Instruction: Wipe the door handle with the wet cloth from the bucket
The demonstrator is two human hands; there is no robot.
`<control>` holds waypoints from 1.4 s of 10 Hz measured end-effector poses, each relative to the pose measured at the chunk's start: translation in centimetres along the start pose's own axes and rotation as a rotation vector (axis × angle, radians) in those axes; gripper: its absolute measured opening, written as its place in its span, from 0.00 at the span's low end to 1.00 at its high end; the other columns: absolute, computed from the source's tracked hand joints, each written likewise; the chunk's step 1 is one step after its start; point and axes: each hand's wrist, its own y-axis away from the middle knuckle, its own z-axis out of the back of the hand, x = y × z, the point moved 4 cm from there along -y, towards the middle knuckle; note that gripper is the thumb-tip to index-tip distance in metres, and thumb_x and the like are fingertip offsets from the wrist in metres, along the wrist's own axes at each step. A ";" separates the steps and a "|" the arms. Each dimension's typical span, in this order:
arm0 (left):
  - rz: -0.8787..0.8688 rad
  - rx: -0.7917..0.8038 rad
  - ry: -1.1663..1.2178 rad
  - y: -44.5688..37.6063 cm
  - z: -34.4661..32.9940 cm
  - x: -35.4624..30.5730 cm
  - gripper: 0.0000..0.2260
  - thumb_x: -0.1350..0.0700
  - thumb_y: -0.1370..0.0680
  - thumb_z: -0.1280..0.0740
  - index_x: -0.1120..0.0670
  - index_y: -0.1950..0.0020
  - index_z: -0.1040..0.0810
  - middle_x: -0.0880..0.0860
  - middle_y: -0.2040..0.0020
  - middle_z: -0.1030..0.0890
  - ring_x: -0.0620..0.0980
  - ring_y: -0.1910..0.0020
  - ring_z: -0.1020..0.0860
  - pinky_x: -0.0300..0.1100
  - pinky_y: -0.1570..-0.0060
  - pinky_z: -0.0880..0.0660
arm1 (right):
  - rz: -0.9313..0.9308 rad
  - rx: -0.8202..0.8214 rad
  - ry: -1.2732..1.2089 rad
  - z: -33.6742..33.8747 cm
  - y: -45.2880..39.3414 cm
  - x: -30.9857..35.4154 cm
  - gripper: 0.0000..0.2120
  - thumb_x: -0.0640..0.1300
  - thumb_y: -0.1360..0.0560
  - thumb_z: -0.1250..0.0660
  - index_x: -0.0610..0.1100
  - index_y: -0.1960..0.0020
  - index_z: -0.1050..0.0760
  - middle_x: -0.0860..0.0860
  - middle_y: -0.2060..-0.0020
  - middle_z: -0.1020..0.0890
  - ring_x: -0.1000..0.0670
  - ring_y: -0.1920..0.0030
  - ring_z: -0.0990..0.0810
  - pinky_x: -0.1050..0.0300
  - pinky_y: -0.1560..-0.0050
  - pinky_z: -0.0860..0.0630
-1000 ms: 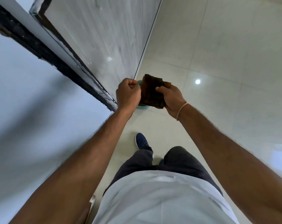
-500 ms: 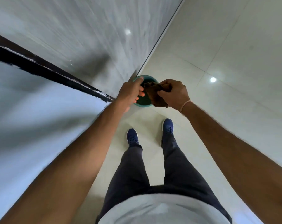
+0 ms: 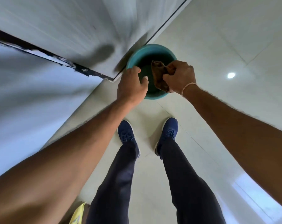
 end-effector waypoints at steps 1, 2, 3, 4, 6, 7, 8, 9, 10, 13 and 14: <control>-0.029 0.001 -0.060 -3.1 -3.7 3.9 0.22 0.50 0.15 0.33 0.58 0.22 0.28 0.57 0.24 0.24 0.57 0.23 0.28 0.53 0.27 0.29 | 0.003 0.027 0.094 -5.2 -4.8 -2.1 0.17 0.47 0.26 0.30 0.52 0.38 0.20 0.46 0.45 0.16 0.43 0.48 0.18 0.49 0.44 0.17; -0.030 -0.005 -0.106 -5.1 -6.3 7.1 0.24 0.50 0.15 0.33 0.59 0.23 0.29 0.57 0.23 0.26 0.58 0.22 0.30 0.56 0.26 0.29 | 0.026 0.079 0.191 -9.3 -8.4 -3.0 0.17 0.45 0.26 0.31 0.50 0.38 0.20 0.46 0.46 0.15 0.42 0.48 0.17 0.46 0.44 0.16; -0.038 -0.009 -0.108 -5.9 -8.1 8.8 0.24 0.51 0.16 0.32 0.60 0.22 0.31 0.58 0.21 0.29 0.59 0.21 0.32 0.56 0.26 0.30 | 0.078 0.102 0.339 -12.1 -11.6 -3.7 0.17 0.46 0.26 0.29 0.47 0.38 0.20 0.43 0.44 0.16 0.36 0.44 0.16 0.43 0.44 0.16; -0.050 0.002 -0.086 -6.3 -9.3 10.1 0.25 0.51 0.15 0.32 0.60 0.21 0.32 0.58 0.20 0.30 0.59 0.21 0.32 0.55 0.25 0.30 | 0.124 0.117 0.480 -14.8 -14.5 -3.9 0.18 0.44 0.24 0.31 0.45 0.35 0.22 0.39 0.41 0.17 0.33 0.41 0.17 0.41 0.42 0.18; -0.044 -0.025 -0.044 -6.5 -10.1 10.7 0.26 0.51 0.16 0.32 0.59 0.20 0.33 0.59 0.18 0.32 0.59 0.19 0.33 0.55 0.22 0.32 | 0.321 0.086 0.654 -19.0 -16.5 -4.5 0.18 0.35 0.17 0.44 0.39 0.29 0.27 0.36 0.35 0.22 0.33 0.35 0.22 0.39 0.41 0.21; -0.048 -0.029 -0.053 -6.7 -10.2 10.8 0.26 0.51 0.16 0.32 0.59 0.20 0.33 0.59 0.18 0.32 0.59 0.19 0.34 0.54 0.22 0.32 | 0.322 0.306 0.742 -21.1 -15.9 -5.7 0.18 0.35 0.16 0.44 0.37 0.28 0.26 0.34 0.36 0.20 0.32 0.35 0.20 0.40 0.38 0.22; -0.043 -0.005 -0.079 -6.6 -10.3 10.8 0.26 0.51 0.16 0.32 0.59 0.20 0.33 0.60 0.18 0.33 0.60 0.17 0.35 0.54 0.22 0.32 | 0.252 0.341 0.701 -20.9 -15.0 -6.2 0.17 0.34 0.17 0.42 0.35 0.31 0.24 0.34 0.38 0.18 0.33 0.37 0.18 0.42 0.38 0.21; -0.055 0.067 -0.138 -6.6 -10.2 10.4 0.26 0.49 0.16 0.33 0.59 0.21 0.33 0.60 0.16 0.36 0.61 0.17 0.36 0.57 0.24 0.31 | 0.204 0.287 0.613 -19.2 -13.8 -5.7 0.18 0.40 0.20 0.35 0.42 0.30 0.24 0.37 0.39 0.17 0.34 0.38 0.18 0.43 0.41 0.20; -0.060 0.113 -0.189 -6.6 -9.0 9.7 0.27 0.49 0.15 0.33 0.57 0.19 0.35 0.59 0.14 0.40 0.62 0.18 0.35 0.60 0.27 0.28 | 0.227 0.228 0.550 -16.5 -11.6 -4.0 0.22 0.46 0.25 0.29 0.47 0.32 0.25 0.42 0.39 0.18 0.36 0.38 0.19 0.43 0.42 0.17; -0.173 0.071 -0.131 0.2 2.2 1.7 0.29 0.51 0.15 0.32 0.58 0.17 0.37 0.60 0.13 0.42 0.60 0.15 0.39 0.56 0.22 0.31 | 0.288 0.062 0.376 -2.5 2.3 5.1 0.29 0.47 0.24 0.27 0.48 0.25 0.28 0.48 0.27 0.25 0.42 0.27 0.28 0.43 0.30 0.25; -0.231 0.031 -0.100 4.1 6.7 -1.3 0.30 0.51 0.16 0.31 0.58 0.17 0.37 0.60 0.14 0.40 0.60 0.15 0.39 0.55 0.20 0.33 | 0.303 -0.002 0.321 2.1 8.1 8.4 0.30 0.48 0.24 0.26 0.47 0.24 0.29 0.49 0.25 0.26 0.43 0.25 0.30 0.45 0.29 0.27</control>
